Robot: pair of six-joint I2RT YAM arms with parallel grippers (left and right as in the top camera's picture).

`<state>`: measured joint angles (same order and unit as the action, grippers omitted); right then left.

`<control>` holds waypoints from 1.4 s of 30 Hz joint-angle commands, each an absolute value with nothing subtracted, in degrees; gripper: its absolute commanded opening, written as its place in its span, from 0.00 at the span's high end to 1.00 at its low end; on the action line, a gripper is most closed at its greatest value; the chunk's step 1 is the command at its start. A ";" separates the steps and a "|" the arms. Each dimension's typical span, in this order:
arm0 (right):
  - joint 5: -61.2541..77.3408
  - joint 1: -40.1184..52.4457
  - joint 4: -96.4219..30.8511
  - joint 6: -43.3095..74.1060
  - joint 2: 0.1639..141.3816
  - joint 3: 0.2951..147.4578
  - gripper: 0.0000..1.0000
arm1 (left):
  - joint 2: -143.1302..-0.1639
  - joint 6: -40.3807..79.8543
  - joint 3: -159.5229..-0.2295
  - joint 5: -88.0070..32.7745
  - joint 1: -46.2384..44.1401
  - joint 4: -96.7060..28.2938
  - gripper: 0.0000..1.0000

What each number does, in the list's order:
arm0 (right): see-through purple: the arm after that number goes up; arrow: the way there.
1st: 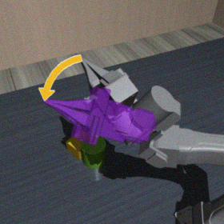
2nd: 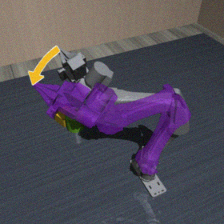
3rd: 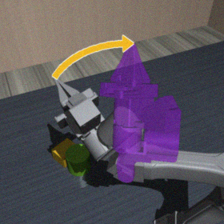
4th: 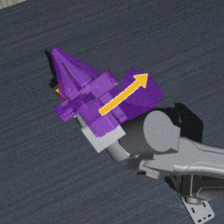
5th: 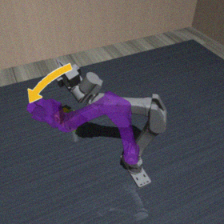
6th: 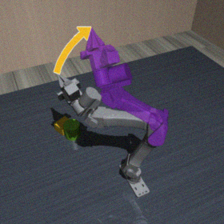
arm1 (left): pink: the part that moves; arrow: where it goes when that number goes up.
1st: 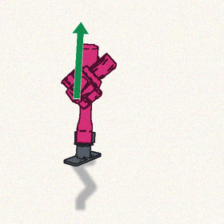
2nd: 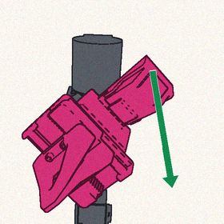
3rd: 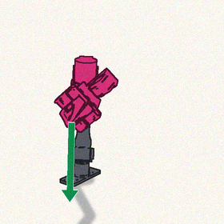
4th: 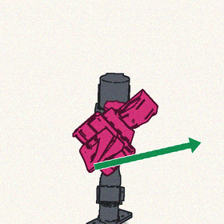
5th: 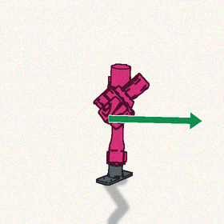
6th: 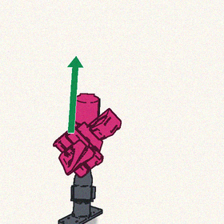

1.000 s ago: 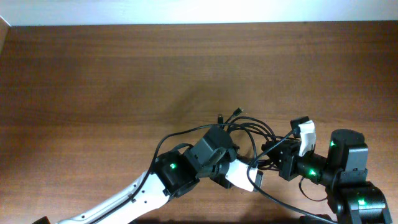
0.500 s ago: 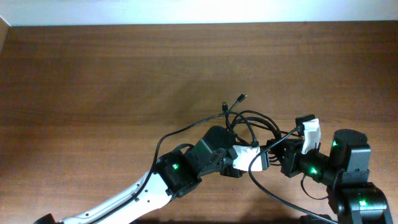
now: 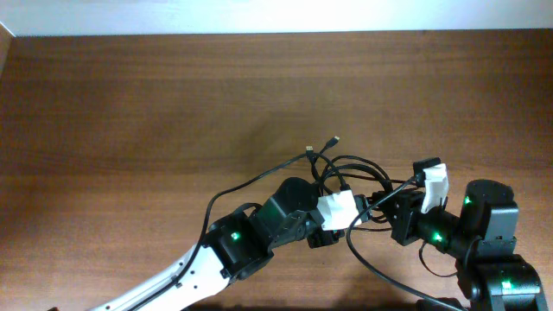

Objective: Untangle cables

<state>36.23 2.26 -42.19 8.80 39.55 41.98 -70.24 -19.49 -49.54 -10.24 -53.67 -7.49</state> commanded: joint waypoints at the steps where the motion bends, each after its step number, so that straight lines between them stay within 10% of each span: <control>1: 36.73 2.59 -44.29 9.43 39.75 40.84 0.96 | -66.24 -12.43 -51.75 -7.81 -53.21 -3.70 1.00; 42: 36.12 2.59 -44.31 9.47 39.75 40.84 0.96 | -57.19 -9.28 -51.75 0.05 -53.10 -3.42 1.00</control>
<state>38.68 2.28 -42.96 10.52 39.55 41.95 -61.69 -12.95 -49.54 -6.15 -53.69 -6.26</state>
